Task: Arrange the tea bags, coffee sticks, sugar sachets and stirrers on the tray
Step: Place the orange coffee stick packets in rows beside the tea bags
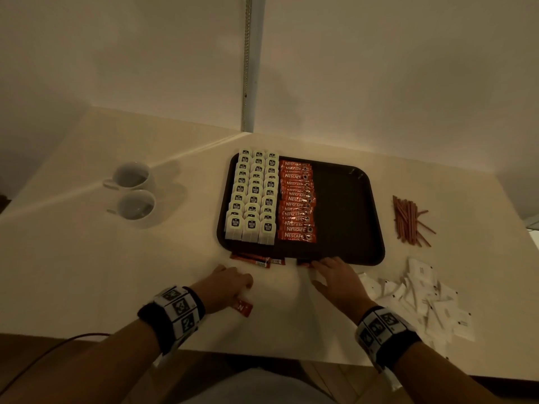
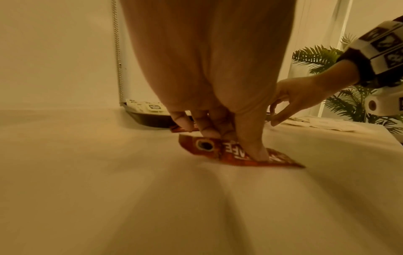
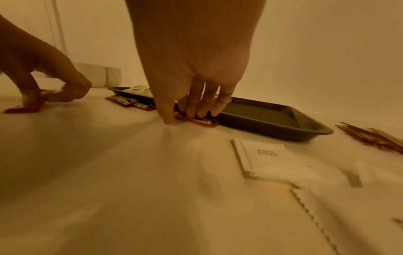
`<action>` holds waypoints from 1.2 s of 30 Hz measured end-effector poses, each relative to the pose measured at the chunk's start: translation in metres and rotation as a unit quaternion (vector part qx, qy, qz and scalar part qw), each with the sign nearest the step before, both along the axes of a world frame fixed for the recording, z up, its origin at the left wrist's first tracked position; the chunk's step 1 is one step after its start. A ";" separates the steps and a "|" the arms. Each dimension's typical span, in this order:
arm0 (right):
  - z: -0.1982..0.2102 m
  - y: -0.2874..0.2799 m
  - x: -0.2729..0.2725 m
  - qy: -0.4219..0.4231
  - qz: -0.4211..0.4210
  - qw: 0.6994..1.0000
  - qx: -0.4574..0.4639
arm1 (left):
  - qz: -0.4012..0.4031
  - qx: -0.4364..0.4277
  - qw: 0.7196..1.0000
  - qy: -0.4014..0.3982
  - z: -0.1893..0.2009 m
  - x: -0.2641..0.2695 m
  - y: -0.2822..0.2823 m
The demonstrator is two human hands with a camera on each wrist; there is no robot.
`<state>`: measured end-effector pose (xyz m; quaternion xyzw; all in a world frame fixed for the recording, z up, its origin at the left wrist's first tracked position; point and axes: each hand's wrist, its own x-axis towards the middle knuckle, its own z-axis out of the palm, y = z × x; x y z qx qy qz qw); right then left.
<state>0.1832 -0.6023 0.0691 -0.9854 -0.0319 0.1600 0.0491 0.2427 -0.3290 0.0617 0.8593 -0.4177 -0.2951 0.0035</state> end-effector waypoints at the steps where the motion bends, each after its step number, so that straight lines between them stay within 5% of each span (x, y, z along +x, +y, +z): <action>1: -0.001 0.001 -0.001 -0.006 -0.004 1.000 0.003 | 0.002 -0.005 1.000 -0.001 -0.001 0.000 0.000; 16: 0.002 0.039 0.019 0.044 0.096 0.990 0.097 | 0.013 -0.113 0.989 -0.089 -0.012 0.002 -0.006; 31: -0.002 0.067 0.030 0.029 0.141 0.984 0.102 | 0.150 -0.090 0.983 0.055 -0.008 0.014 0.002; 36: 0.004 0.078 0.035 0.068 0.125 0.988 0.068 | 0.249 -0.164 0.941 0.160 0.016 0.026 0.014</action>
